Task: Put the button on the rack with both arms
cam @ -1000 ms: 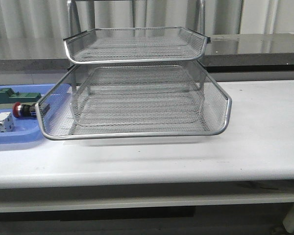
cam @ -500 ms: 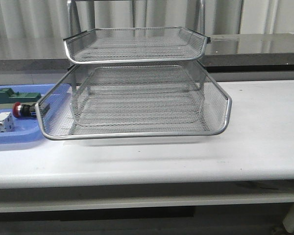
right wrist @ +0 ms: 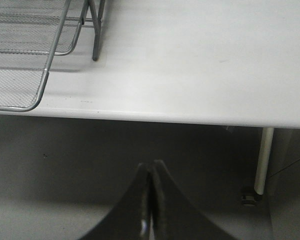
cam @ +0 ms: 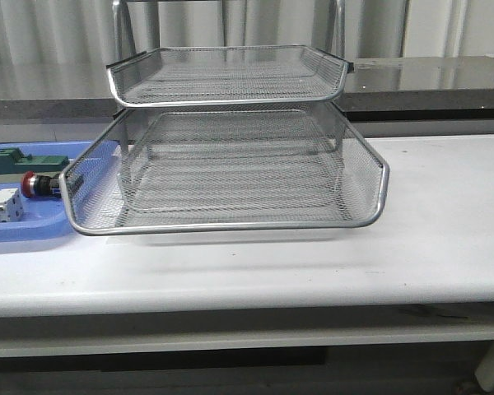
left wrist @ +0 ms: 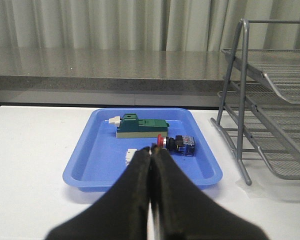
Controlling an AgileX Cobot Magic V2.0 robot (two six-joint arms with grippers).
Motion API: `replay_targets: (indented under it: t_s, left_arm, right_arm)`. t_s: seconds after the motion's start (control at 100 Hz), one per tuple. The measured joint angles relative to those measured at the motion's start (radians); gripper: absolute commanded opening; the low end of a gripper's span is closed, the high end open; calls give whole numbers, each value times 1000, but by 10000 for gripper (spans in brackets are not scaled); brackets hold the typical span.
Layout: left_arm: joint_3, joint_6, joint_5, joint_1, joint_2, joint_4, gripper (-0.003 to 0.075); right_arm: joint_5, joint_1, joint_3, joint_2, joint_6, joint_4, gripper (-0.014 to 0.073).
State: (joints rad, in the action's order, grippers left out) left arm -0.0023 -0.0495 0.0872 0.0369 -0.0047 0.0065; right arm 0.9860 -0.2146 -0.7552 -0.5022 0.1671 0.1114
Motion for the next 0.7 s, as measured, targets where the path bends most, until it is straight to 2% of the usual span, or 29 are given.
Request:
replay_targets:
  t_s: [0.23, 0.43, 0.7]
  left_arm:
    - [0, 0, -87, 0, 0, -18, -21]
    - [-50, 0, -73, 0, 25, -68, -21]
    - [-308, 0, 53, 11, 335, -91, -21]
  right_arm:
    - [0, 0, 0, 0, 0, 0, -68]
    - [0, 0, 0, 0, 0, 0, -68]
    - [0, 0, 0, 0, 0, 0, -68]
